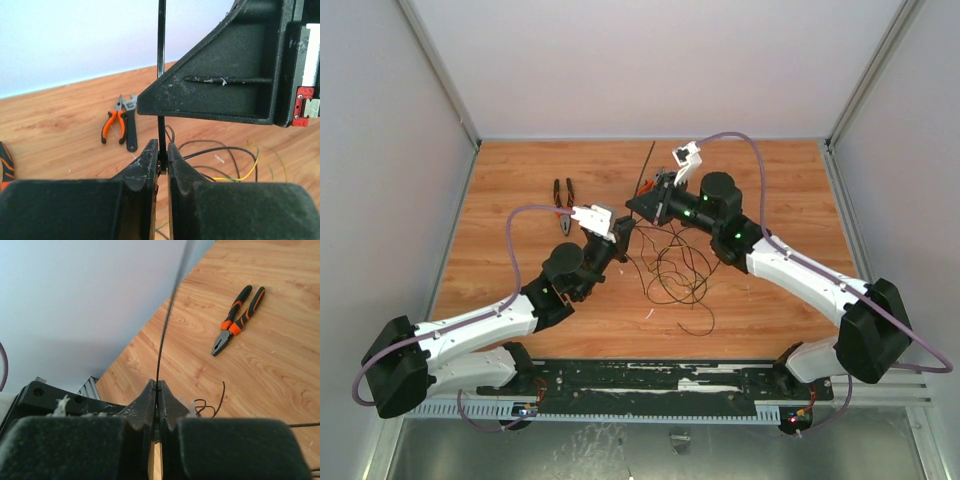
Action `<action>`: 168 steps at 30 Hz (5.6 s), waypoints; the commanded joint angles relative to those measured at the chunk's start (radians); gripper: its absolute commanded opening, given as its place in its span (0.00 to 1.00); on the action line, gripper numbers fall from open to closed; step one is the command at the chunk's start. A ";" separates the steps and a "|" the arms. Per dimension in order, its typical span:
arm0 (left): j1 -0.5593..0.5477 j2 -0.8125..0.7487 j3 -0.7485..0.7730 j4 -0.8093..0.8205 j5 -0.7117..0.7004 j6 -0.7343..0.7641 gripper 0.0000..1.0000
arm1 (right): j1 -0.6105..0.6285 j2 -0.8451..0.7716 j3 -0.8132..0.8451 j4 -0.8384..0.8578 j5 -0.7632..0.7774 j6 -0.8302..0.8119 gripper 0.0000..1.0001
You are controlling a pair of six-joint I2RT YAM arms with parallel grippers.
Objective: Zip-tie the wires
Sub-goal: Tie the cable at the center of the board.
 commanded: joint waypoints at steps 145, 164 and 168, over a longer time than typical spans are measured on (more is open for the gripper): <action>0.100 -0.005 -0.063 0.049 0.190 -0.104 0.19 | 0.061 0.006 0.149 -0.209 0.052 -0.157 0.00; 0.100 0.007 -0.100 0.066 0.202 -0.128 0.13 | 0.060 0.009 0.183 -0.221 0.063 -0.166 0.00; 0.100 0.019 -0.109 0.069 0.208 -0.135 0.12 | 0.060 0.009 0.195 -0.216 0.060 -0.164 0.00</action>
